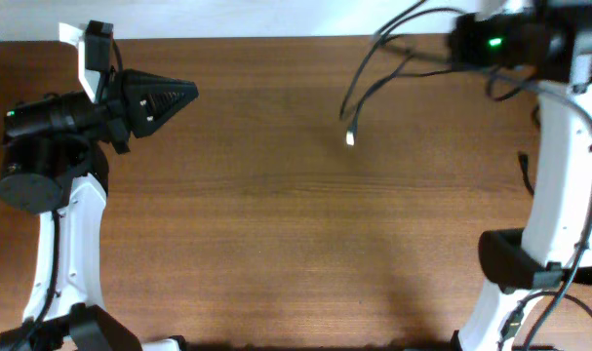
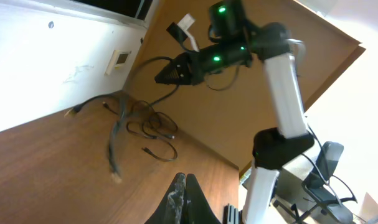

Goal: Untangle cables

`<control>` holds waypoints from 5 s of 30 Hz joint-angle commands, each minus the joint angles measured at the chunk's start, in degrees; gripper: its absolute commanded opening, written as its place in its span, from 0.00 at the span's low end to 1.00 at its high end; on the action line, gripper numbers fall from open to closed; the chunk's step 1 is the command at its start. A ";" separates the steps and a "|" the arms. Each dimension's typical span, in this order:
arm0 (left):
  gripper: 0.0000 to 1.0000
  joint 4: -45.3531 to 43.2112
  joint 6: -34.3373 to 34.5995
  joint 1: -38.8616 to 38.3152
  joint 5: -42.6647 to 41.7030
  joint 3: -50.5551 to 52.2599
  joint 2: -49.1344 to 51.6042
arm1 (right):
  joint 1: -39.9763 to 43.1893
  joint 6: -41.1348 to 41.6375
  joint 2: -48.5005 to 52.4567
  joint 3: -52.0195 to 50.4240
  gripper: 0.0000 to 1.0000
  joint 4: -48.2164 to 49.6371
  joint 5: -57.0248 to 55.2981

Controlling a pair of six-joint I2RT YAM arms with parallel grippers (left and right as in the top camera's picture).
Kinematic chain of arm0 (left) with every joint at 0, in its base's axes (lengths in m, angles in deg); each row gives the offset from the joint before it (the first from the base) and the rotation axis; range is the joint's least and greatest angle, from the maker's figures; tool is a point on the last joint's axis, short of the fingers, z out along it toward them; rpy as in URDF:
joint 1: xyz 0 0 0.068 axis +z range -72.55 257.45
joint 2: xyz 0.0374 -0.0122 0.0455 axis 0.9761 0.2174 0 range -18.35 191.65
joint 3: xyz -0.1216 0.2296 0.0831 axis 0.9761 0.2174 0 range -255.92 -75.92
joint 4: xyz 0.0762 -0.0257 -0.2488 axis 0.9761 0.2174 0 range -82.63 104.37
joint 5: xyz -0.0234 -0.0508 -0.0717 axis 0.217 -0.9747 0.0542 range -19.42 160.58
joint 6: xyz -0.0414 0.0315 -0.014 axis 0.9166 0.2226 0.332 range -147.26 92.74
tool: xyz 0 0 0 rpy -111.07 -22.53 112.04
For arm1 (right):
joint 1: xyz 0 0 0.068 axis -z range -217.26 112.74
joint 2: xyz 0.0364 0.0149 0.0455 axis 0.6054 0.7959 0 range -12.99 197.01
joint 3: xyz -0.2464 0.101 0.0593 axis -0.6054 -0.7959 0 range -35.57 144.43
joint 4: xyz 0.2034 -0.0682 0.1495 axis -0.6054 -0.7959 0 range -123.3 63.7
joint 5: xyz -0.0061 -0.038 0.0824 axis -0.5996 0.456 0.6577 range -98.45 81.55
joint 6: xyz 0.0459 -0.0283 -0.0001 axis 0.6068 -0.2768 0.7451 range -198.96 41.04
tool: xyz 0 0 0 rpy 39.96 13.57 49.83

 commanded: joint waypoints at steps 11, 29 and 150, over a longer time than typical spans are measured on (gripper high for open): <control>0.99 -1.60 -28.35 -33.55 -0.17 0.35 27.74 | -7.80 0.07 -16.13 0.79 0.04 -5.31 1.16; 0.97 -1.73 -35.78 -41.35 12.55 -4.87 29.53 | -7.80 0.04 -16.11 0.76 0.04 -7.15 6.80; 0.00 166.31 -104.37 -22.49 84.89 -49.75 -10.60 | -2.64 -16.39 3.17 9.44 0.04 23.63 -36.74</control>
